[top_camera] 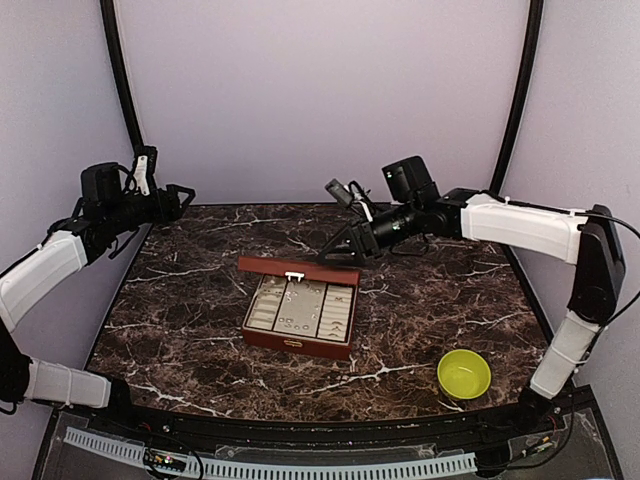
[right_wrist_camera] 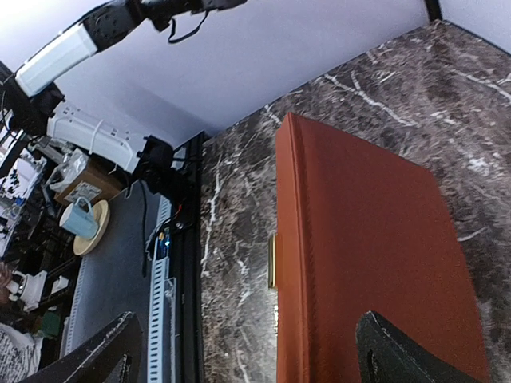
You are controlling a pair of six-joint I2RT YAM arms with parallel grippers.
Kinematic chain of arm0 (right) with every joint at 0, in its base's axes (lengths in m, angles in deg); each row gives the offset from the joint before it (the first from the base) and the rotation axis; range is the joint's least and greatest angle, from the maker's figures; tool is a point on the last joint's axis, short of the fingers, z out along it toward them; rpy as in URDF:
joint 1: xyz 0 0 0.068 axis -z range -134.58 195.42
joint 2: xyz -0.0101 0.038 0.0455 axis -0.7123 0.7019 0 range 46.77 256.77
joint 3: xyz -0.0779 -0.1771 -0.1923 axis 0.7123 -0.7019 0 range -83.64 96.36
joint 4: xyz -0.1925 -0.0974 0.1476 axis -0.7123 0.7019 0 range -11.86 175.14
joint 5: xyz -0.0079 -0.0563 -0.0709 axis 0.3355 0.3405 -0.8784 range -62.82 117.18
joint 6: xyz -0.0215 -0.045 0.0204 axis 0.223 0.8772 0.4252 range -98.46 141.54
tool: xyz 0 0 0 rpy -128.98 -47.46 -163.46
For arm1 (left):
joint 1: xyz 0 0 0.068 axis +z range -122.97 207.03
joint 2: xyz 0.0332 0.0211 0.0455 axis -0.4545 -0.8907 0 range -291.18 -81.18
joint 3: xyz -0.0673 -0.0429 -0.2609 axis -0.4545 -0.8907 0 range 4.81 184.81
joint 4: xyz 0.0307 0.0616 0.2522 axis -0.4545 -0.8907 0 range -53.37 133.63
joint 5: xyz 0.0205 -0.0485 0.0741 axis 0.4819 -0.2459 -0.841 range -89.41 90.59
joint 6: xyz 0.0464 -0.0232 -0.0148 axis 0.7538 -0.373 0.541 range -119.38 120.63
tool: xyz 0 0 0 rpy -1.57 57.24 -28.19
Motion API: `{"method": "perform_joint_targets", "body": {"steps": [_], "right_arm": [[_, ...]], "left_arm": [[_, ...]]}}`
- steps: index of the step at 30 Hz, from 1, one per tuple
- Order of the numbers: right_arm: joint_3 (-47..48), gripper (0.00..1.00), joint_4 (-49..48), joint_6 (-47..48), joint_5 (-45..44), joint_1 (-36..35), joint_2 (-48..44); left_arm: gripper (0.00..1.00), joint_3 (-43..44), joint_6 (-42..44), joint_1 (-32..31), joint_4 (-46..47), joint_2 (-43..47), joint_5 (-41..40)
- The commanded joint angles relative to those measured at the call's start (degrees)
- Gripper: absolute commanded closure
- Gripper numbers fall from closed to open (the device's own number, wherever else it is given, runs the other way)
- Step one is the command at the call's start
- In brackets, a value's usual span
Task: Organize the mixed jewelry
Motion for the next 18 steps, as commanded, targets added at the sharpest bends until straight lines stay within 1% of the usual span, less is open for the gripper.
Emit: {"method": "perform_joint_targets", "body": {"steps": [1, 4, 6, 9, 11, 14, 15, 18], "right_arm": [[-2.9, 0.07, 2.8, -1.3, -1.1, -5.3, -1.9], [-5.8, 0.1, 0.6, -4.0, -5.4, -8.1, -3.5], [-9.5, 0.12, -4.4, -7.4, -9.6, -8.4, -6.3], [-15.4, 0.14, -13.7, -12.9, -18.6, -8.3, -11.2], [-18.1, 0.15, -18.2, -16.0, -25.6, -8.4, -13.5], [-19.9, 0.19, -18.4, -18.6, -33.2, -8.8, -14.9], [-20.4, 0.21, -18.1, -19.1, -34.5, -9.1, -15.2], [-22.7, 0.24, -19.2, -20.8, -36.0, -10.4, -16.0]], "left_arm": [[0.18, 1.0, 0.2, 0.2, 0.1, 0.7, 2.0], [0.2, 0.9, -0.1, 0.2, 0.6, 0.3, 3.8], [0.21, 0.9, -0.1, 0.0, 0.8, -0.1, 5.1], [0.25, 1.7, 1.9, -1.3, -0.1, -0.6, 5.9], [0.25, 2.5, 4.1, -4.9, -2.3, -0.6, 3.9], [0.29, 3.1, 5.9, -9.5, -6.4, -0.2, 0.7], [0.3, 2.7, 5.8, -11.3, -7.1, 0.2, 0.6], [0.41, 0.4, 4.7, -14.6, -9.0, 1.7, 2.3]]}}
